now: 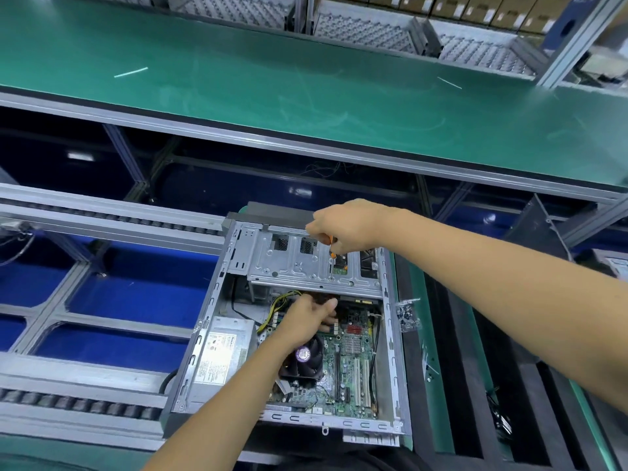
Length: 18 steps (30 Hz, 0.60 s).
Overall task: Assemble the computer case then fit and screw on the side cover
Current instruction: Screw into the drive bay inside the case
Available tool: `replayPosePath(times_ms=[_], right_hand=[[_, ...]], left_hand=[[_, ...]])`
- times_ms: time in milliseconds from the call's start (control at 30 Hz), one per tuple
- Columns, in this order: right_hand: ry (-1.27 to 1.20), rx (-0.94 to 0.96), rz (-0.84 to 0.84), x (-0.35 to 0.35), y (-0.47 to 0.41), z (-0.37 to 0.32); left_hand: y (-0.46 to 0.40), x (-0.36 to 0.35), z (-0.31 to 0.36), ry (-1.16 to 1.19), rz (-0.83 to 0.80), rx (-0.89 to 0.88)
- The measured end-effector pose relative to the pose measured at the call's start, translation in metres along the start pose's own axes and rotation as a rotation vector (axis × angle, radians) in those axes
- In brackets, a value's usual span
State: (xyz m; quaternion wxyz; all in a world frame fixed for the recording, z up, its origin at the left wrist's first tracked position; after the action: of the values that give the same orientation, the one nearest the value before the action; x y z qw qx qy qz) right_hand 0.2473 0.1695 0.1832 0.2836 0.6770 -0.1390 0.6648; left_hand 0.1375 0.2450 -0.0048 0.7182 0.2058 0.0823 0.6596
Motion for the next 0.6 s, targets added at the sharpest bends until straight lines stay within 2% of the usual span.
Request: replayPosePath(times_ms=[67, 133, 167, 267, 367, 600], right_hand=[[-0.023, -0.016, 0.050, 0.001, 0.007, 0.008], [-0.061, -0.057, 0.113, 0.001, 0.014, 0.018], [-0.080, -0.084, 0.146, 0.001, 0.018, 0.023], [-0.174, -0.190, 0.235, -0.004, 0.028, 0.033], [-0.244, -0.295, 0.284, -0.012, 0.035, 0.036], [-0.313, -0.411, 0.290, -0.025, 0.043, 0.035]], left_hand=[[0.009, 0.012, 0.005, -0.156, -0.011, 0.002], [0.018, 0.028, 0.019, -0.193, -0.014, -0.038], [0.020, 0.041, 0.029, -0.252, 0.027, -0.083], [0.017, 0.080, 0.056, -0.520, 0.292, -0.291], [0.003, 0.094, 0.066, -0.570, 0.450, -0.458], [-0.030, 0.084, 0.058, -0.748, 0.392, -0.491]])
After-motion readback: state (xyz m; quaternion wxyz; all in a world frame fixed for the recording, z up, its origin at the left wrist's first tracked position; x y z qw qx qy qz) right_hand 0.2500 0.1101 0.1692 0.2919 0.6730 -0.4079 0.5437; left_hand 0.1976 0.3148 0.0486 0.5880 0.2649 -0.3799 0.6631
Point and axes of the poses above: each hand's wrist, its own y-axis away from the middle knuckle, its own x-axis out of the back of the hand, z = x × y, the point moved 4 cm from there along -y, towards the middle knuckle, and after that the axes turned 9 degrees about z, right-handed, at the moved point
